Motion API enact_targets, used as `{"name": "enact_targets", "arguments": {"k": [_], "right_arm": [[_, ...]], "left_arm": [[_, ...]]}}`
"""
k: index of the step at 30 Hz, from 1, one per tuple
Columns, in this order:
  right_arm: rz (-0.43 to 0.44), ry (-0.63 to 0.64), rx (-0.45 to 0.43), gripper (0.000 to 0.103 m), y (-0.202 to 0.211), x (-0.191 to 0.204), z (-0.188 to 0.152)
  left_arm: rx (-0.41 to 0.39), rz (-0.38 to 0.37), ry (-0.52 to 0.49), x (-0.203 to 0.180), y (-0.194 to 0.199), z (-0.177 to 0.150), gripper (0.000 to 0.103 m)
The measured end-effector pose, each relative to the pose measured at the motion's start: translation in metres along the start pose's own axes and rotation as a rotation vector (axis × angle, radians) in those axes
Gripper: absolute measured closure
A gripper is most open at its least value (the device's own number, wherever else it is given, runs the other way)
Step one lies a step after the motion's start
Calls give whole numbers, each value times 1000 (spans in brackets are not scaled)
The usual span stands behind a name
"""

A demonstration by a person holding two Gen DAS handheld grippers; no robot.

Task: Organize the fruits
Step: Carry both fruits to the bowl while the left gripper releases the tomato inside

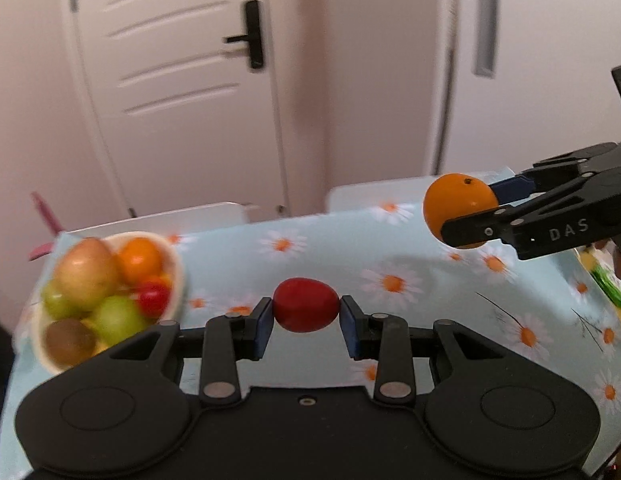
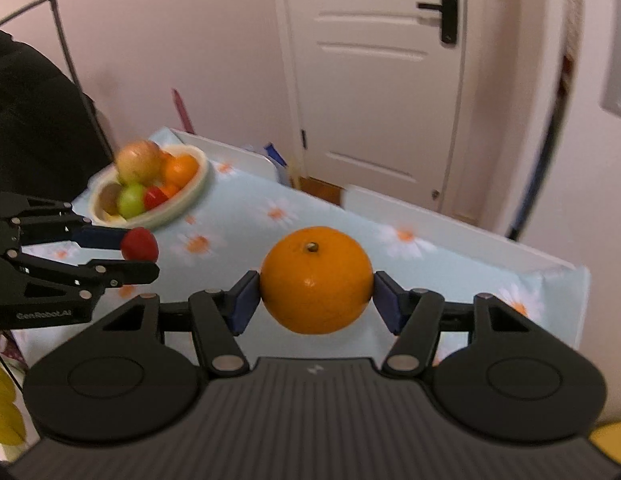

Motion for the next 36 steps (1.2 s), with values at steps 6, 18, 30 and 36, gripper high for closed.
{"name": "enact_targets", "arguments": {"k": [6,18,30,36], "right_arm": [[48,12,-27,27,-15,49,31],[63,-25,-12,27,-72,131,59],[-4,-73,30,27,-129,157,52],[-39,-90,41,27,-146,155,50]], "left_arm": [[-18,70,33,49,24,6,64],[-11,124,44,150,29,2,64],[48,30,-46,184,-20,-25,64],[64,-10,-83,182,-34,-33,63]]}}
Point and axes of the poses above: each gripper's, at about its wrist camera, not at the fingertips, and y roughly against the way its jaws point, x to its left, z to its top, the point moved 6 cm from there along -y, roughly the way its jaws point, and after that the axes turned 12 degrees about -x, right-handed, at the moved point
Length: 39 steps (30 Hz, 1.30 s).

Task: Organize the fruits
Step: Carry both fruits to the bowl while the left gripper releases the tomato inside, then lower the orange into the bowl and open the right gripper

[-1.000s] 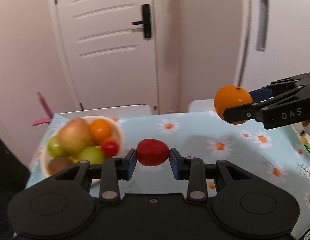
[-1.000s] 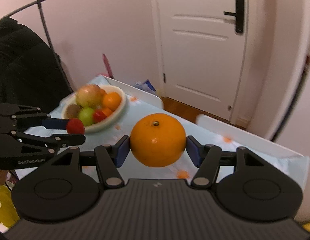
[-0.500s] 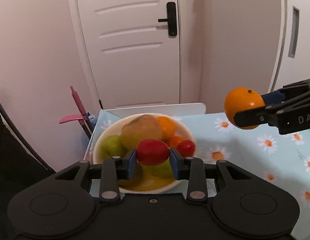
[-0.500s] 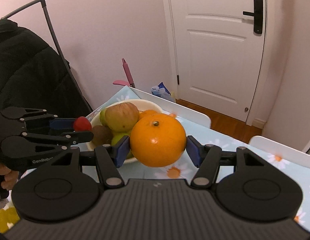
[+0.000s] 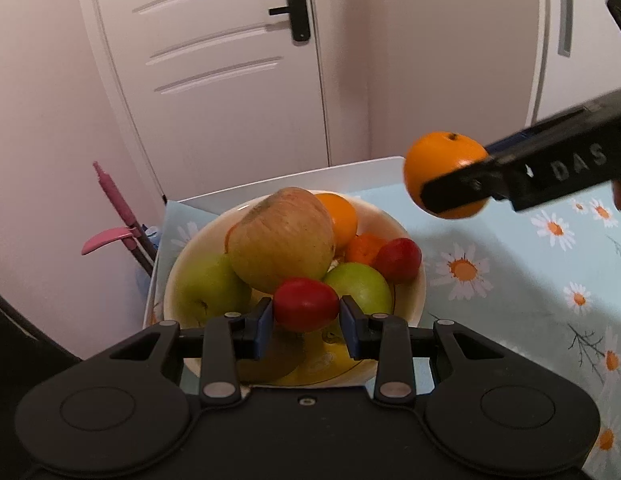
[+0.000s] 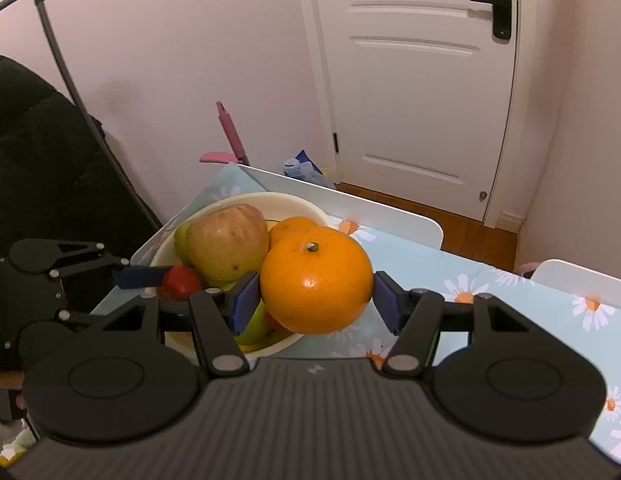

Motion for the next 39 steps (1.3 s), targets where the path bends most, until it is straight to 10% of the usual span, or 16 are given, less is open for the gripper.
{"name": "enact_targets", "arguments": {"k": [2,6,34,39], "right_arm": [[-6,-2,-1,27,-3,-1,1],[-10,-1,0,27,-5,-1,4],[133,122,-17,26,-59,-3,-7],[172,128,-68,4,-54,-5,-6]], "left_arm": [[2,-1,-6,-1,-1,-1,58],[-35,5,-5,1,8,1,13],[-32,109,67,14,30,-5,9],[-26,114,74,14,29,-7,9]]}}
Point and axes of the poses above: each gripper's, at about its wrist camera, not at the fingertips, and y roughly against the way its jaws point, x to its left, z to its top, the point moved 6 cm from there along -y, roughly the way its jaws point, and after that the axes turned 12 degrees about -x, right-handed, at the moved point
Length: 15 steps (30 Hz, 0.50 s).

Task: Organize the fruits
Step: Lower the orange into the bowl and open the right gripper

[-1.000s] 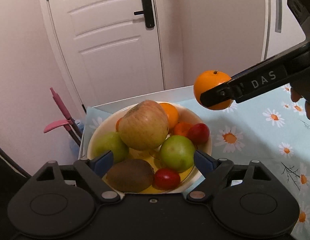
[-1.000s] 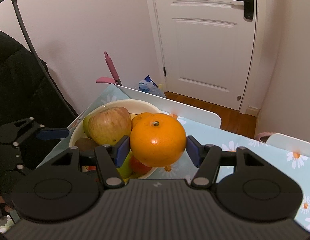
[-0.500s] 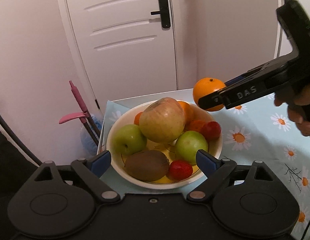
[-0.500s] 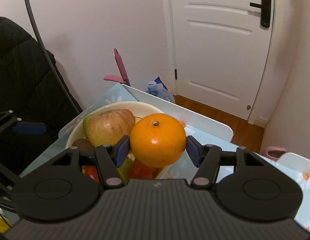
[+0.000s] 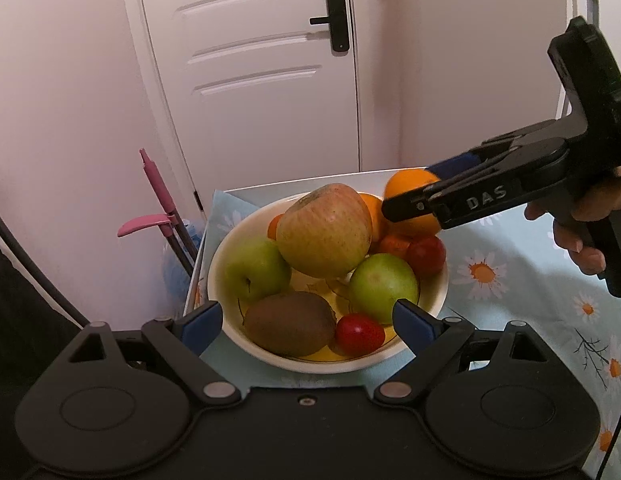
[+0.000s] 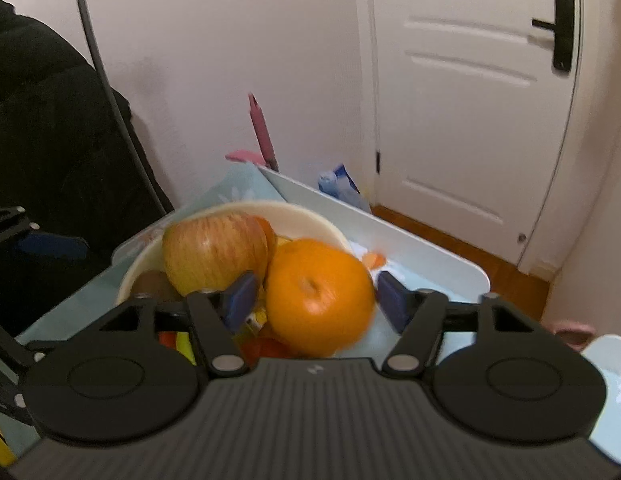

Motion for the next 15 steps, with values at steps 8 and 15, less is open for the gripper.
{"name": "enact_targets", "arguments": {"k": [8,15], "right_arm": [[-1,6,6,3,-1,1,-3],[-51,-8,-9,3,22,5,5]], "left_arm": [[9,13,9,1,0,-1,9],[-3,4,18,3,7,5,9]]}}
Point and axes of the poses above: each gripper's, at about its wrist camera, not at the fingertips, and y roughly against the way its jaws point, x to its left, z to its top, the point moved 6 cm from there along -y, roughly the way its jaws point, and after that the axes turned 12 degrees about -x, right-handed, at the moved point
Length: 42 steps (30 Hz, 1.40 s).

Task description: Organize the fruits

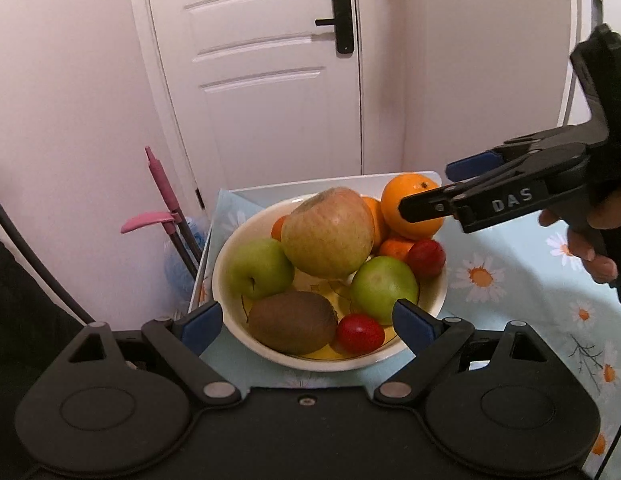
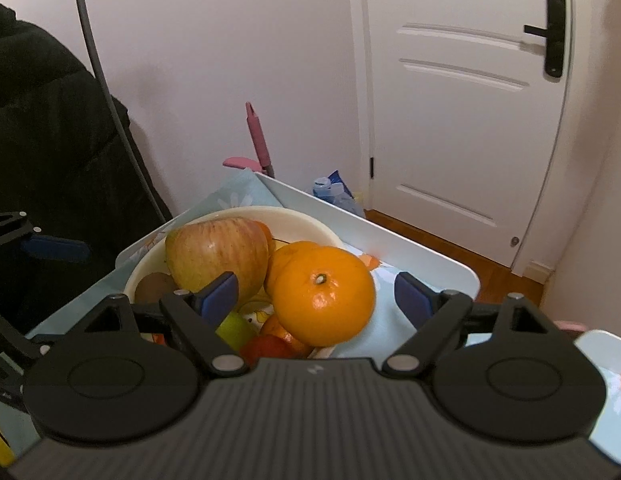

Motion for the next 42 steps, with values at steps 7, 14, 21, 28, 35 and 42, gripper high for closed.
{"name": "enact_targets", "arguments": {"k": [7,14,21,28,35,42], "right_arm": [[-71,-16,-44,3,52,13,16],[-137,-37,-90,3,120,31,32],[-240,-78,-102,3,190,41,42],[-403,-111,-85,2,250,42,35],[-505,-154,-93,0,285,39,19],[-570,-200,-52,0,296,40,-1]], "left_arm": [[-44,-29,8,-4,22,19,9],[-94,-33,11,-17,55,40,9],[-146,3,18,-36,100,61,9],[-174,34,64,-58,138,71,9],[-183,55,78,-76,162,63,3],[-203,85,87,-82,180,58,0]]}}
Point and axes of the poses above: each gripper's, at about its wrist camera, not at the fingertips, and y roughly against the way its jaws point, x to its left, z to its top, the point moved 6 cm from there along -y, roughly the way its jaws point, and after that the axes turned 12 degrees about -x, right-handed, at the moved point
